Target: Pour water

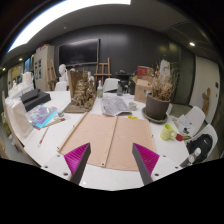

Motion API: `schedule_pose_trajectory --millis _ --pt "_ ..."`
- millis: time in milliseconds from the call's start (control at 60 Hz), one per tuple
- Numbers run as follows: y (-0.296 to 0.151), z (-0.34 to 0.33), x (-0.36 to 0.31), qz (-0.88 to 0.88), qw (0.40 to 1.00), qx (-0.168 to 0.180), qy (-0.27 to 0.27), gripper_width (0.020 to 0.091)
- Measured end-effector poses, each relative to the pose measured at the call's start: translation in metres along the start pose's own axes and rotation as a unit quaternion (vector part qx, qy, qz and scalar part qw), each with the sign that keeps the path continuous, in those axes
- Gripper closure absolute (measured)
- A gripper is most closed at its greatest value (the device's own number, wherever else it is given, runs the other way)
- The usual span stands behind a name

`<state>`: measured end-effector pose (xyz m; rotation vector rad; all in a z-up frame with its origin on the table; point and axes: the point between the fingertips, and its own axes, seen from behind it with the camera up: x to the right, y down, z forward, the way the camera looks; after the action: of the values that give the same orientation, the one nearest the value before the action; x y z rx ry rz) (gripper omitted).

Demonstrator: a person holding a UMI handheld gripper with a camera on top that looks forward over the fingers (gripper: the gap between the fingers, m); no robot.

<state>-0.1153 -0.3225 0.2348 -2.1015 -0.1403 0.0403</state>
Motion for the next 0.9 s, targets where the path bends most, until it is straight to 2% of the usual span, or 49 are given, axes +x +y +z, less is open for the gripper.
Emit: schedule_pose_trajectory --millis 267,433,617,717,817,900 --pt "0.029 0.009 0.069 0.019 0.999 -0.013 0.035 0.0248" --pt "0.080 0.010 0.146 0.032 0.996 -0.013 0.077 0.0248" --pt "0.142 0.002 0.241 0.045 0.991 0.004 0.128 0.0247" --pt "0.176 0.002 0.289 0.059 0.987 -0.006 0.152 0.0248" --pt "0.194 0.009 0.332 0.091 0.981 -0.003 0.171 0.0248" --pt "0.195 0.022 0.363 0.109 0.978 0.016 0.180 0.0242"
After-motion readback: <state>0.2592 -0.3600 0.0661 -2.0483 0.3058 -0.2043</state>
